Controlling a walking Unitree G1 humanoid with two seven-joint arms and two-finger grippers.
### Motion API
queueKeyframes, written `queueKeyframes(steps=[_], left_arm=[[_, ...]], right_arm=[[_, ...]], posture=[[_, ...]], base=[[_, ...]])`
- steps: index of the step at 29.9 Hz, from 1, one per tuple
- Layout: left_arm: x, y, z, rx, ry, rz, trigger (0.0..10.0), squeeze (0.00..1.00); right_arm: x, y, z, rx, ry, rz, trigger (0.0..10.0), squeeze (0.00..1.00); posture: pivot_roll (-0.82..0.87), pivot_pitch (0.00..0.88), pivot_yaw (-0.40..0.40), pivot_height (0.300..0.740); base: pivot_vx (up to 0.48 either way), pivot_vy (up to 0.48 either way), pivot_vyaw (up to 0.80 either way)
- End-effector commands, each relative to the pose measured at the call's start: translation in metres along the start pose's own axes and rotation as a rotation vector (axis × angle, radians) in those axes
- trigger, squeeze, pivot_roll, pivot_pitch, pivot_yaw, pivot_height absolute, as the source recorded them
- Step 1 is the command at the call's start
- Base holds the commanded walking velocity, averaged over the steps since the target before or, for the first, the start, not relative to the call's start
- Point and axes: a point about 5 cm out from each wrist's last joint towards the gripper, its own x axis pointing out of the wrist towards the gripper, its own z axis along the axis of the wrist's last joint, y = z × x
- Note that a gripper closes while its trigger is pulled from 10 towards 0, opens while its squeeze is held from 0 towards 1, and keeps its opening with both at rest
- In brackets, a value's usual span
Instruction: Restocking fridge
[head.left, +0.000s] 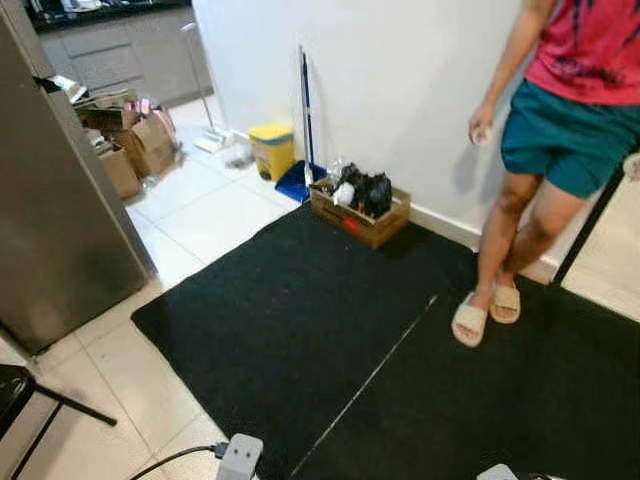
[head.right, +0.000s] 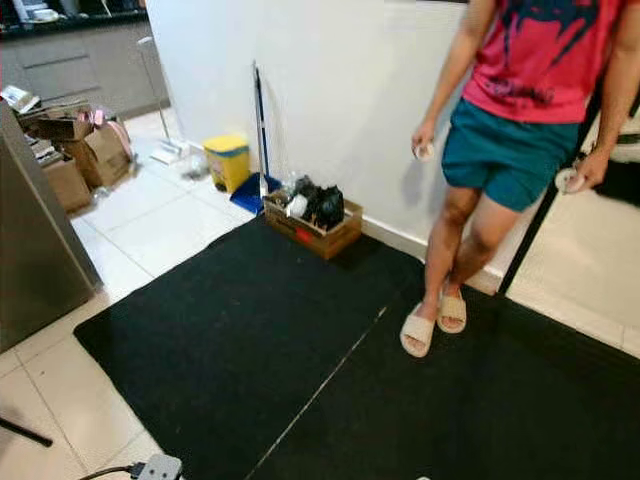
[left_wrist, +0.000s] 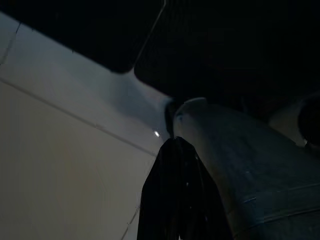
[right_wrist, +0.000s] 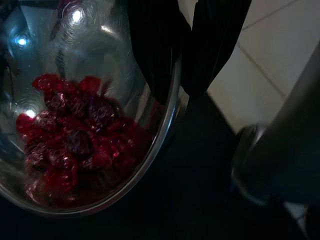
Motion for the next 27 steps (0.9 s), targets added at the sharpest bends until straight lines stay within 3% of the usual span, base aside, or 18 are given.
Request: queueKeyframes(steps=[1,27], left_arm=[[-0.0014,-0.0012,-0.0117,-0.004,0.048,-0.004,10.0,0.0],[-0.0013,-0.0021,-0.0119,-0.002,0.048,-0.007,10.0,0.0]], right_arm=[[-0.0003,0.0015,-0.0054,0.005,0.015,0.003,10.0,0.0],[-0.0003,0.0028,-0.0045,0.016,0.007,0.022,10.0,0.0]], posture=[[0.04,0.0,0.003,0.74],[0.04,0.0,0.003,0.74]], base=[[0.345,0.0,0.0],[0.345,0.0,0.0]])
